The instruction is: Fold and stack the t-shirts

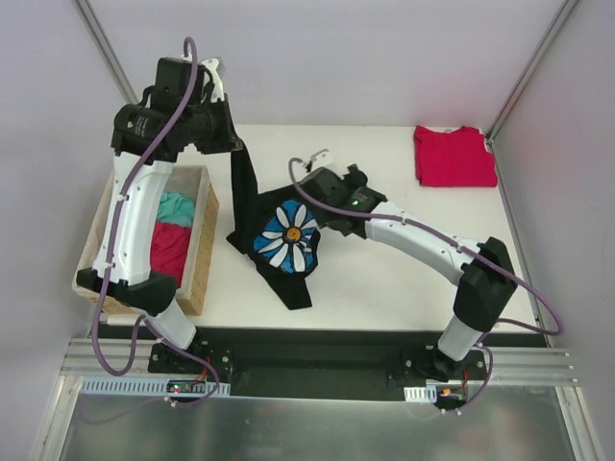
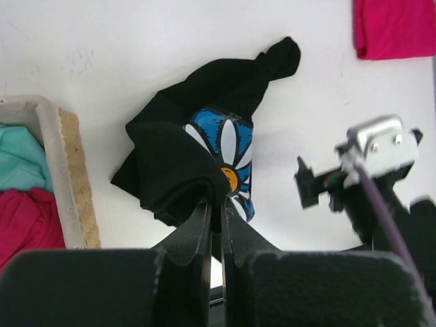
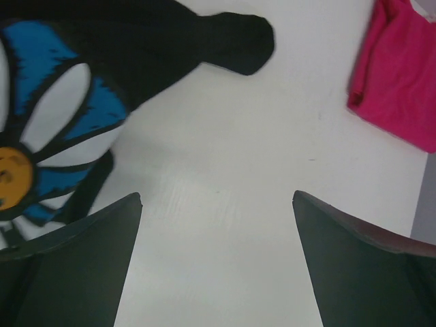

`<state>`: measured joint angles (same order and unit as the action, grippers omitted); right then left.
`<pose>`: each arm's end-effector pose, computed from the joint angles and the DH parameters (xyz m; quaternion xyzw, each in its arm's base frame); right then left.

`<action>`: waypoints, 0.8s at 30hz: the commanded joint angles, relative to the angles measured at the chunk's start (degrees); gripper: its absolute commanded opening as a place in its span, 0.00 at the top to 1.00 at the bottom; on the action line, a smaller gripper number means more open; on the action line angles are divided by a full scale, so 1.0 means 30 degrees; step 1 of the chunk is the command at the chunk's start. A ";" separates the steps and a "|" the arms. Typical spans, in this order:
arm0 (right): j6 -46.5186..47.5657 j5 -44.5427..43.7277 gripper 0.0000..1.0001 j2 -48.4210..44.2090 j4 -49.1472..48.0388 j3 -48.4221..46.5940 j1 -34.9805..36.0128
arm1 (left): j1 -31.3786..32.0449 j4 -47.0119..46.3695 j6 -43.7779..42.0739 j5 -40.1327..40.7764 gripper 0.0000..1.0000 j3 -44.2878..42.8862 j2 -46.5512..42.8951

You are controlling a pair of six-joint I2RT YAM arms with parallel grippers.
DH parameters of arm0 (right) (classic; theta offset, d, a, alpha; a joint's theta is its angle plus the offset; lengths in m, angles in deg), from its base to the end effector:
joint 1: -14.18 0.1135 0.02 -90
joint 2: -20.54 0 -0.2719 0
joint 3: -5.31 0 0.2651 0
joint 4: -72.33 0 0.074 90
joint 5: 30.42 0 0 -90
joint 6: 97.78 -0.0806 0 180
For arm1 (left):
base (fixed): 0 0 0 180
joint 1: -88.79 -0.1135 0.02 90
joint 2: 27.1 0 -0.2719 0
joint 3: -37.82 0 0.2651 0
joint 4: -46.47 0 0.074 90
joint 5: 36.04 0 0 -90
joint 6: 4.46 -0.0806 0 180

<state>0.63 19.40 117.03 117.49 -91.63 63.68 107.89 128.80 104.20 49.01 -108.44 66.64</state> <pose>0.3072 0.2796 0.2904 -0.3039 0.8224 -0.1700 0.4498 0.3123 -0.1155 0.5185 0.0250 0.8643 -0.1975 0.4619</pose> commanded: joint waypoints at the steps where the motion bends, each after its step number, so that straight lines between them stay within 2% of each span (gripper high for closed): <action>1: 0.0070 -0.0167 0.02 0.0941 0.1406 -0.1549 0.3008 | 0.0023 -0.0643 -0.0242 0.1034 0.99 -0.0078 0.0307; 6: -0.1539 -0.0578 0.01 0.1528 0.2082 -0.0880 0.4942 | 0.0052 -0.0848 -0.0300 0.1562 1.00 0.0711 0.0396; 13: -0.4351 -0.2218 0.01 0.1851 0.0588 0.2489 0.6732 | 0.0023 -0.0936 -0.0506 0.2148 0.99 0.1182 0.0045; 18: -0.6228 -0.3478 0.07 0.2670 -0.0259 0.4568 0.8138 | 0.0023 -0.1170 -0.0505 0.2177 0.99 0.1797 -0.0160; 24: -0.4447 -0.5500 0.22 0.3810 -0.1463 0.4428 1.0103 | 0.0023 -0.1346 -0.0476 0.2090 1.00 0.2295 -0.0219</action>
<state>-14.10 9.23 126.91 116.90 -76.81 91.37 107.89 126.11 103.15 54.45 -102.32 68.43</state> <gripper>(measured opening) 0.820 0.028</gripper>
